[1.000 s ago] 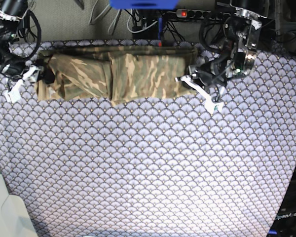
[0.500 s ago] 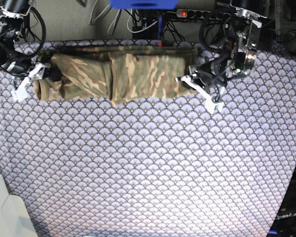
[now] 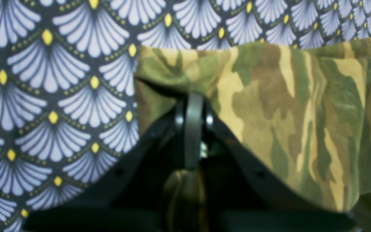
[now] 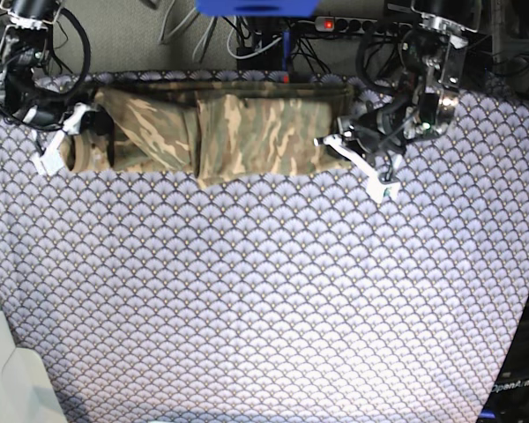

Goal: Fold the T-shirt properly
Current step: 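Release the fabric with the left gripper and reposition the right gripper on its end, then lift the strip's end with the right gripper and fold it over toward the left gripper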

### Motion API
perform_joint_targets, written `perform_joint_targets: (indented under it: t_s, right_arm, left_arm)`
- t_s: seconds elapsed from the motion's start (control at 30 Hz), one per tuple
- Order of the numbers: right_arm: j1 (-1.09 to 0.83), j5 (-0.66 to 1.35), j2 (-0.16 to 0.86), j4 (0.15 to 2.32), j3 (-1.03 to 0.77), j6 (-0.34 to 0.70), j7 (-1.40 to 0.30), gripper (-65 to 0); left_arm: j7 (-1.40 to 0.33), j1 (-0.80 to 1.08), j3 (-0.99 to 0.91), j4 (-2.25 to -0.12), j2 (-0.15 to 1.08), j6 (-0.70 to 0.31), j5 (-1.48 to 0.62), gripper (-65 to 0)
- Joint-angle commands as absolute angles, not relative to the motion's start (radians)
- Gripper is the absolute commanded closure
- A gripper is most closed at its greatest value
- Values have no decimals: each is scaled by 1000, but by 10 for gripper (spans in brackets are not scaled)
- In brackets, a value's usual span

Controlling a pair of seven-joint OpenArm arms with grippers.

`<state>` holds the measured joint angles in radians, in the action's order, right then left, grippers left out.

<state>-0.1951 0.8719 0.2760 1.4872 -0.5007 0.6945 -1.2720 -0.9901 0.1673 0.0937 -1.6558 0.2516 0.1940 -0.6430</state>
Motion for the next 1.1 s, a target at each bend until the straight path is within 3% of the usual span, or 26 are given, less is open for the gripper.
perform_joint_targets:
  t_s: [0.0, 0.37, 1.07]
  right_arm:
    - [-191, 903, 291, 1550, -510, 698, -1279, 0]
    - [-202, 903, 125, 1959, -506, 698, -1396, 0]
    - [-104, 903, 2, 1972, -266, 698, -1396, 0]
  left_arm:
    - [-1015, 171, 91, -1659, 260, 209, -611, -4]
    - [-1017, 171, 91, -1659, 259, 211, -611, -4]
    - [-1015, 173, 99, -1672, 263, 213, -604, -4]
